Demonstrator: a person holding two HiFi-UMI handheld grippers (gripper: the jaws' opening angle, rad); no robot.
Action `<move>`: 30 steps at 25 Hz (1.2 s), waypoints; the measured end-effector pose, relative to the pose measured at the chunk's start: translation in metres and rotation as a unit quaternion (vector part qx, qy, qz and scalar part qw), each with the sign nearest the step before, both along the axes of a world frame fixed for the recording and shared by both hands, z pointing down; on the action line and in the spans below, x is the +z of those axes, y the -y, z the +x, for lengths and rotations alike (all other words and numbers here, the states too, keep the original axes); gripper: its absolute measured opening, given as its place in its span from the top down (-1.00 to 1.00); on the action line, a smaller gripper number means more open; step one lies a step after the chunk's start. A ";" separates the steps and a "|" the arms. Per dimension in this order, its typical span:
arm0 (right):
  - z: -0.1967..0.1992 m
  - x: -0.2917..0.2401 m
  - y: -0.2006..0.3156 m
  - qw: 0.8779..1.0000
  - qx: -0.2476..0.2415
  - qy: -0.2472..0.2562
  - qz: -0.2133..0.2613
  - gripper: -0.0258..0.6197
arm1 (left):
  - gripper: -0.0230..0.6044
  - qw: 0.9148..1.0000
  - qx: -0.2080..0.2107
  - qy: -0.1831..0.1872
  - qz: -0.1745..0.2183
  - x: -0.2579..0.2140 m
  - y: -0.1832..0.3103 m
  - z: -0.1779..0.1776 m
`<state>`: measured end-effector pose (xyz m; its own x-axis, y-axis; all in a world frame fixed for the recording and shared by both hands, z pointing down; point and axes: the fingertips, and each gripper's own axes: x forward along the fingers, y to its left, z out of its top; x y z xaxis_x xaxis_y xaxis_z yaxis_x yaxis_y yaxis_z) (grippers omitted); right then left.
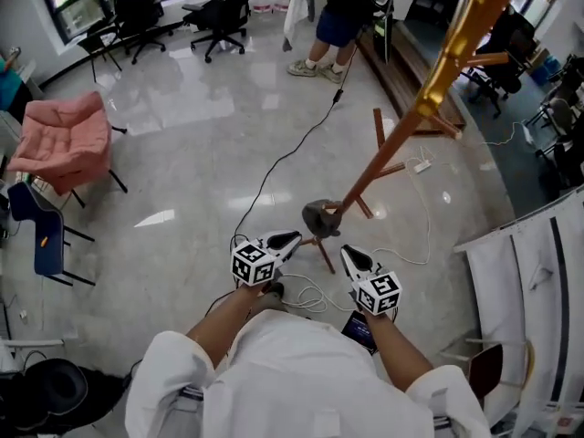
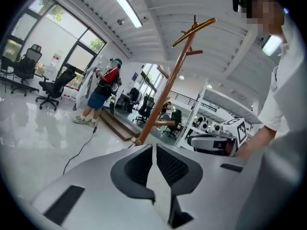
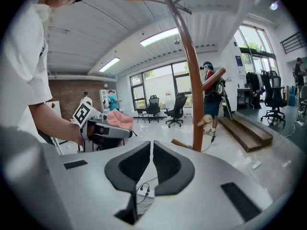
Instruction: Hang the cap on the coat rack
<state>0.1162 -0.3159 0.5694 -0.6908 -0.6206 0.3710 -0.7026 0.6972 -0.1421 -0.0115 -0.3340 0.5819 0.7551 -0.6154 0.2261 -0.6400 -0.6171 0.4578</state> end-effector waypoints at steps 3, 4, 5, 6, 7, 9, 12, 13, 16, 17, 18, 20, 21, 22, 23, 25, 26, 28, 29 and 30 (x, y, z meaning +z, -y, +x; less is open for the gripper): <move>0.015 -0.038 -0.022 0.998 0.006 0.033 0.044 0.82 | 0.83 0.999 -0.016 -0.013 0.034 -0.038 -0.026 0.007; 0.022 -0.050 -0.030 0.997 0.009 0.041 0.059 0.82 | 0.84 0.999 -0.019 -0.014 0.048 -0.051 -0.036 0.010; 0.032 -0.062 -0.039 0.996 0.011 0.047 0.074 0.82 | 0.85 0.998 -0.022 -0.014 0.062 -0.064 -0.047 0.014; 0.042 -0.074 -0.048 0.995 0.013 0.051 0.089 0.82 | 0.86 0.997 -0.025 -0.013 0.076 -0.077 -0.059 0.020; 0.053 -0.085 -0.056 0.993 0.013 0.054 0.102 0.83 | 0.86 0.995 -0.026 -0.010 0.091 -0.090 -0.070 0.026; 0.071 -0.106 -0.069 0.990 0.011 0.064 0.125 0.83 | 0.86 0.992 -0.028 0.003 0.124 -0.114 -0.091 0.036; 0.082 -0.132 -0.089 0.984 -0.010 0.066 0.165 0.83 | 0.86 0.985 -0.041 0.009 0.165 -0.143 -0.118 0.042; 0.086 -0.137 -0.096 0.982 -0.018 0.065 0.175 0.83 | 0.86 0.984 -0.046 0.006 0.170 -0.147 -0.126 0.045; 0.103 -0.147 -0.110 0.981 -0.020 0.074 0.180 0.83 | 0.86 0.986 -0.052 0.009 0.159 -0.143 -0.141 0.054; 0.106 -0.150 -0.113 0.981 -0.016 0.079 0.179 0.83 | 0.86 0.987 -0.052 0.014 0.150 -0.138 -0.145 0.054; 0.108 -0.151 -0.117 0.981 -0.012 0.082 0.178 0.83 | 0.86 0.988 -0.050 0.018 0.145 -0.135 -0.148 0.054; 0.112 -0.151 -0.122 0.981 -0.003 0.087 0.174 0.83 | 0.86 0.989 -0.046 0.017 0.139 -0.134 -0.153 0.055; 0.116 -0.150 -0.125 0.982 0.002 0.088 0.169 0.83 | 0.86 0.989 -0.047 0.016 0.137 -0.136 -0.155 0.057; 0.121 -0.147 -0.127 0.983 0.007 0.089 0.162 0.83 | 0.86 0.989 -0.049 0.014 0.136 -0.138 -0.156 0.058; 0.127 -0.143 -0.130 0.984 0.012 0.090 0.154 0.83 | 0.86 0.989 -0.051 0.013 0.137 -0.139 -0.157 0.058; 0.137 -0.137 -0.133 0.986 0.020 0.092 0.141 0.83 | 0.86 0.989 -0.048 0.017 0.139 -0.141 -0.157 0.059; 0.141 -0.134 -0.133 0.986 0.023 0.092 0.136 0.83 | 0.86 0.989 -0.044 0.020 0.141 -0.141 -0.156 0.060; 0.145 -0.128 -0.131 0.987 0.030 0.091 0.129 0.83 | 0.86 0.989 -0.041 0.025 0.141 -0.141 -0.152 0.062; 0.145 -0.125 -0.131 0.987 0.033 0.093 0.127 0.83 | 0.86 0.989 -0.041 0.024 0.140 -0.140 -0.151 0.063; 0.145 -0.124 -0.130 0.987 0.036 0.097 0.126 0.83 | 0.86 0.989 -0.040 0.023 0.141 -0.141 -0.149 0.064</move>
<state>0.2607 -0.1862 0.4456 -0.6846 -0.7261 0.0636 -0.7280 0.6770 -0.1081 0.0530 -0.1847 0.4412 0.6941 -0.7164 0.0704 -0.7082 -0.6622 0.2448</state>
